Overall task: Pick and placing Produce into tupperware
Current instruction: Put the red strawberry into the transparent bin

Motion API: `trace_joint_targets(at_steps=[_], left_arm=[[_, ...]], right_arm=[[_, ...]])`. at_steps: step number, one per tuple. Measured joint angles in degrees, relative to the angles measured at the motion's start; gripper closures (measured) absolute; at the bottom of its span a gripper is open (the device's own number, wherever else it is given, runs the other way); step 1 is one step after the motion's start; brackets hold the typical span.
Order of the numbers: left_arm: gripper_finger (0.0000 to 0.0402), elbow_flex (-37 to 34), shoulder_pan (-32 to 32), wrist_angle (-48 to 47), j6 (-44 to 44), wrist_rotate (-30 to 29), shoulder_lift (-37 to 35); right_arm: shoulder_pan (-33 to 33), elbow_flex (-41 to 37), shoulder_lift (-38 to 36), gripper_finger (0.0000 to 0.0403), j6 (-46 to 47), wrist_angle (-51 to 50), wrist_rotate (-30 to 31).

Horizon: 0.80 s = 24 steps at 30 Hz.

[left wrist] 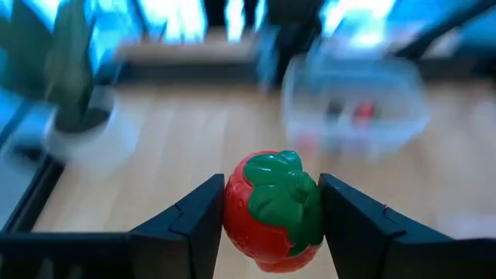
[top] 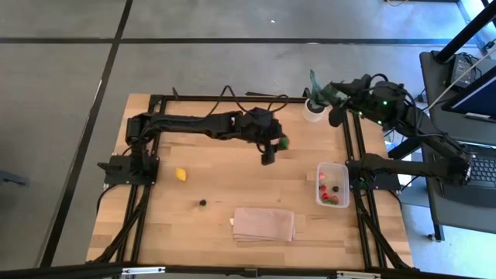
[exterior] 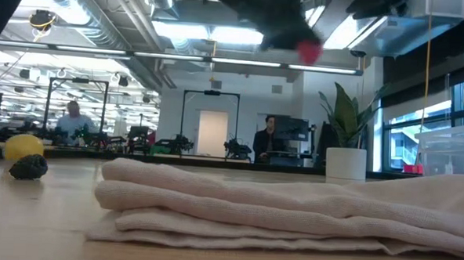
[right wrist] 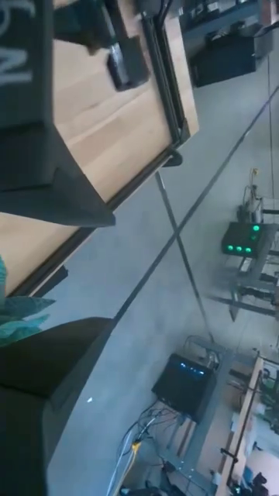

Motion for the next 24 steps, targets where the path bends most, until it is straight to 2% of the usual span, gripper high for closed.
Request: trace_joint_targets(at_steps=[5,10,13,20,24], left_arm=[[0.0218,0.0,-1.2,18.3,-3.1,4.9,4.9],[0.0222,0.3,-2.1,31.0,-7.6,9.1,10.6],[0.0220,4.7,-2.1,31.6,-9.2,10.5,15.2],[0.0222,21.1,-3.2,30.2,-9.4,16.1,26.3],[0.0219,27.9,-3.1,27.6,-9.4,16.2,31.0]], right_arm=[[0.0,0.0,-1.3,0.0198,2.1,-2.8,0.0],[0.0,0.0,-1.3,0.0198,3.7,-4.7,0.0],[0.0,-0.1,-1.1,0.0198,4.5,-5.6,0.0],[0.0,-0.1,-0.8,0.0198,7.2,-8.0,-0.1],[0.0,-0.1,-0.8,0.0198,7.3,-10.2,-0.1]])
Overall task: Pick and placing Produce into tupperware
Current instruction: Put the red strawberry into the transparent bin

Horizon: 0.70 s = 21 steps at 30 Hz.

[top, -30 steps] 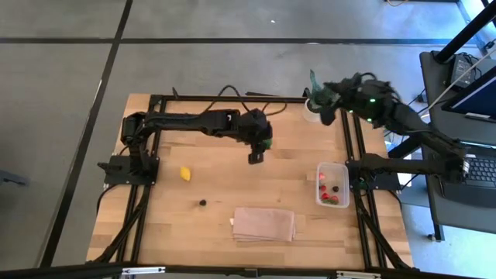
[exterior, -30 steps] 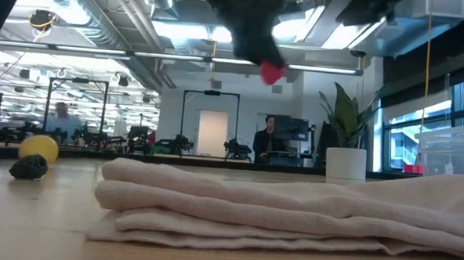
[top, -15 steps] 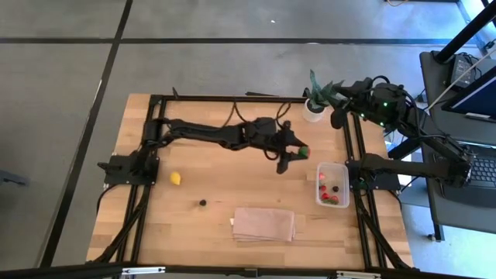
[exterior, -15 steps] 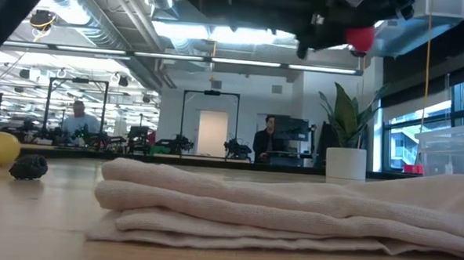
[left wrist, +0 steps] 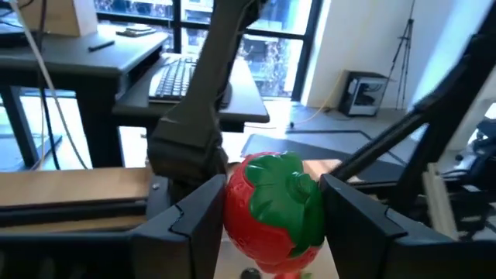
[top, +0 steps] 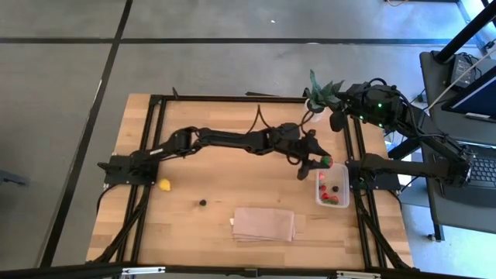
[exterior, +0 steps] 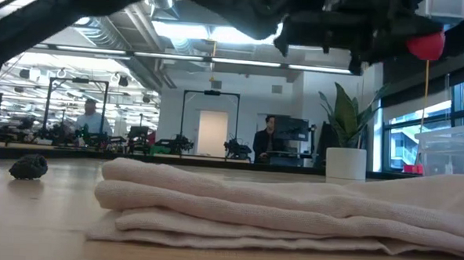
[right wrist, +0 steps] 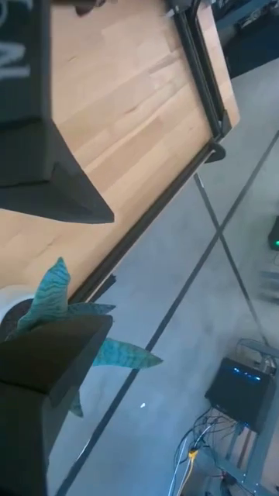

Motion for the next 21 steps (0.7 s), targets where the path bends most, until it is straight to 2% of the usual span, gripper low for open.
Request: trace_joint_targets(at_steps=[7,21], left_arm=[[0.0223,6.8,-0.9,-2.6,0.0,0.0,6.8],[0.0214,7.3,-3.0,-3.2,0.4,-2.5,10.9]], right_arm=[[0.0,0.0,0.0,0.0198,0.0,-0.3,0.0],[0.0,0.0,0.0,0.0198,0.1,-0.2,0.0]])
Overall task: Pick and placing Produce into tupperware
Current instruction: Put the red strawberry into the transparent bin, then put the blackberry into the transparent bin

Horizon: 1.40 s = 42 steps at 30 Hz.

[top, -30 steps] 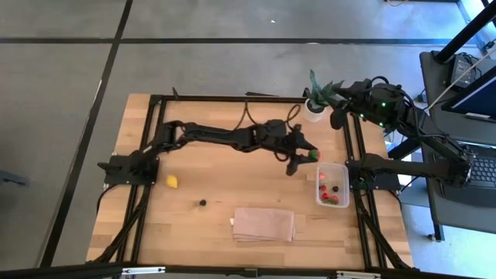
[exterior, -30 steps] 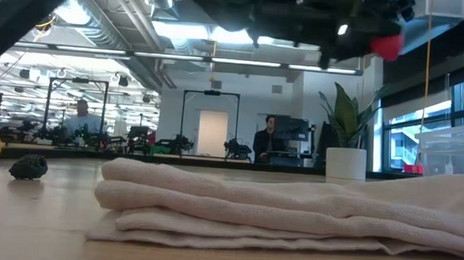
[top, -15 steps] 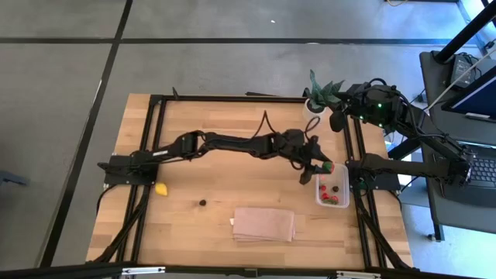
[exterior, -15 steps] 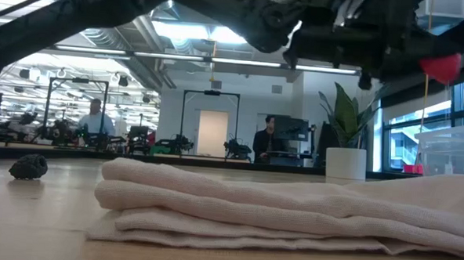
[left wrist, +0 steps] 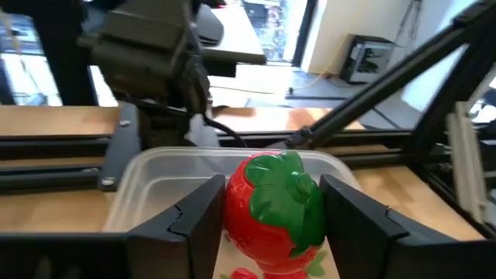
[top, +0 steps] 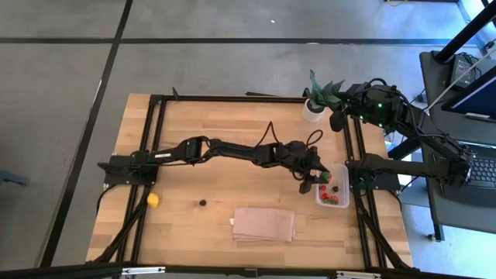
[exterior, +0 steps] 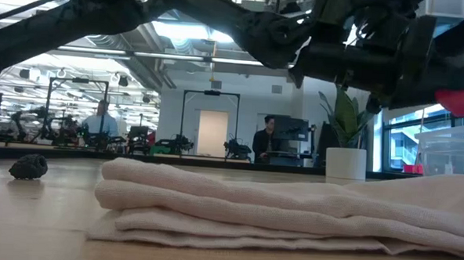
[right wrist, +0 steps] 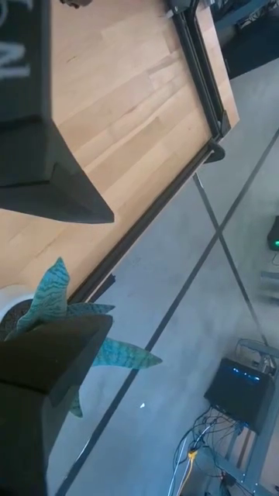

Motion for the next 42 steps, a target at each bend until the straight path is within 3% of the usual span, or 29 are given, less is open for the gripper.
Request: trace_joint_targets(at_steps=[13,24,30,33,38,42], left_arm=[[0.0202,0.0,0.0,0.7,-0.3,-1.2,0.0],[0.0111,0.0,0.3,0.8,0.0,-1.2,0.0],[0.0094,-0.1,3.0,-1.8,0.0,0.0,-3.6],[0.0094,0.0,5.4,-11.3,1.6,1.2,-9.0],[0.0099,0.0,9.5,-39.0,15.1,-1.6,-18.5],[0.0101,0.0,11.2,-56.5,18.2,-2.5,-25.2]], right_arm=[[0.0,0.0,0.0,0.0198,1.4,-1.9,0.0],[0.0,0.0,0.0,0.0198,1.4,-2.6,0.0],[0.0,0.0,0.0,0.0198,1.0,-2.6,0.0],[0.0,0.0,0.0,0.0198,0.0,-2.6,0.0],[0.0,0.0,0.0,0.0198,-0.2,-2.4,0.0],[0.0,0.0,0.0,0.0198,1.3,-1.6,0.0]])
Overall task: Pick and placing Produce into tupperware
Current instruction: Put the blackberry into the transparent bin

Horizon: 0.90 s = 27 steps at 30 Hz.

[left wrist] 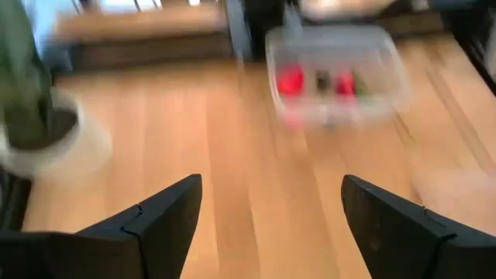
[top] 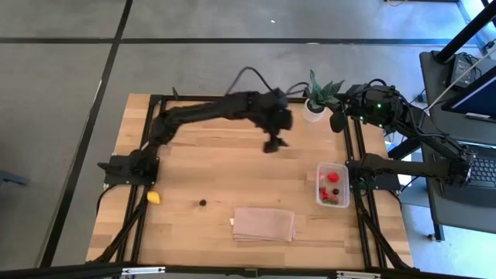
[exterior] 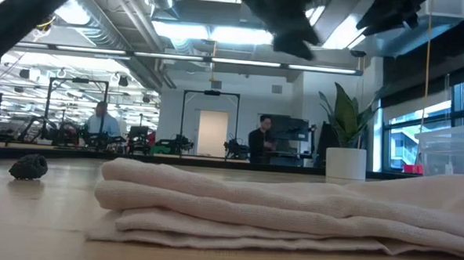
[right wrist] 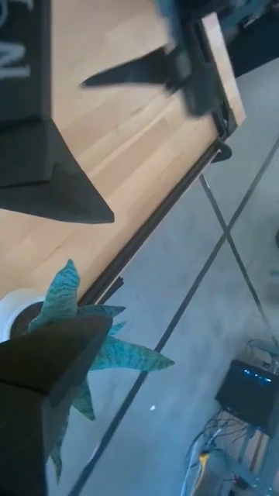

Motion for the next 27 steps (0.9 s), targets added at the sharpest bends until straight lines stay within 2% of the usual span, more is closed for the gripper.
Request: trace_joint_targets(at_steps=[6,10,13,21,24,27], left_arm=[[0.0101,0.0,1.0,-23.0,0.9,-0.3,-6.5],[0.0101,0.0,-2.0,-30.7,0.1,-0.9,-9.5],[0.0101,-0.1,-5.0,-34.4,-1.7,-5.0,-11.4],[0.0101,-1.3,-9.8,-36.2,-9.7,-6.3,-18.4],[0.0101,-5.8,-11.3,-34.1,-13.1,-6.9,-23.2],[0.0101,-14.1,-13.3,-28.3,-16.3,-9.9,-29.9]], right_arm=[[0.1,-0.3,0.0,0.0198,3.4,0.5,0.0],[0.2,-1.9,0.3,0.0198,5.8,2.9,-0.1],[0.2,-3.3,1.0,0.0198,7.7,4.5,-1.1],[0.7,-8.7,2.1,0.0198,11.1,7.2,-7.4],[2.4,-10.2,1.9,0.0198,12.1,8.0,-7.5],[4.4,-11.1,1.8,0.0198,12.2,10.5,-7.5]])
